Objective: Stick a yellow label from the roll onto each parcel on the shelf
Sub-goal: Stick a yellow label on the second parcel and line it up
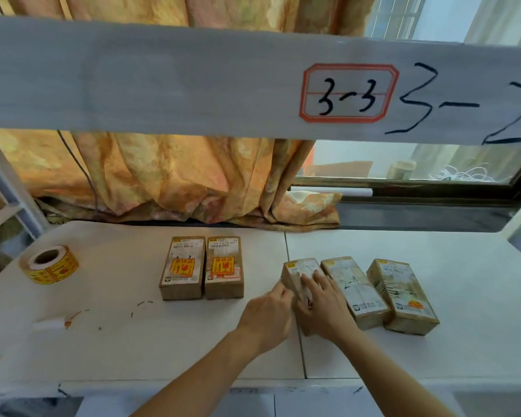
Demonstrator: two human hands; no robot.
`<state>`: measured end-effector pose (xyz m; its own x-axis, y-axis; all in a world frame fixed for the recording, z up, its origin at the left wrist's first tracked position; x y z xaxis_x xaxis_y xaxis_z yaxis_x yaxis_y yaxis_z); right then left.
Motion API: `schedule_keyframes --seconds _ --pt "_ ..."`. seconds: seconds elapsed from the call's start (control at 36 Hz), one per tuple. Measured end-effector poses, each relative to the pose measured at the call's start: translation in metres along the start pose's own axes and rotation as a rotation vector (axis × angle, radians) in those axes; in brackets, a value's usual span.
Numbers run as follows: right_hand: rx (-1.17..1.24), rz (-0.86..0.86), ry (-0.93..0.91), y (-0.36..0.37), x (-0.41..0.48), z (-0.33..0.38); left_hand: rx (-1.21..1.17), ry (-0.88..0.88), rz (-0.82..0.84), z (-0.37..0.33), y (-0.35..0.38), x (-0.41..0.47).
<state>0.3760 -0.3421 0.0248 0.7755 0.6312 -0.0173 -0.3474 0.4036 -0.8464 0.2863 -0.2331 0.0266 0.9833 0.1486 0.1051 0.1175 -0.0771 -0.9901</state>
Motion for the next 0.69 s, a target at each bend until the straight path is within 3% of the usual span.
schedule_keyframes --seconds 0.19,0.39,0.58,0.69 --pt "0.078 0.021 0.111 0.017 -0.011 0.017 -0.033 -0.066 0.009 0.011 0.009 -0.014" --pt "-0.023 0.084 -0.015 0.037 -0.024 0.04 -0.032 -0.169 -0.003 0.037 0.003 -0.029" --pt "-0.058 0.106 -0.047 0.036 -0.025 0.05 -0.059 -0.123 0.009 0.05 0.002 -0.038" --pt "0.036 0.066 -0.013 0.029 -0.018 0.046 -0.058 -0.096 0.005 0.05 -0.002 -0.041"
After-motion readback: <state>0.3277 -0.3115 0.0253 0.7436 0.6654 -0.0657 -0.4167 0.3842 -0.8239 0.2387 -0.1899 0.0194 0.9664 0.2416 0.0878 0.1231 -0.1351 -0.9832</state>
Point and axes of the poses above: each hand's wrist, its own x-axis towards the middle knuckle, its own y-axis out of the palm, z = x × y, the point moved 1 cm from there along x, towards the middle knuckle, and after that the axes turned 13 degrees about x, right-handed, at the moved point
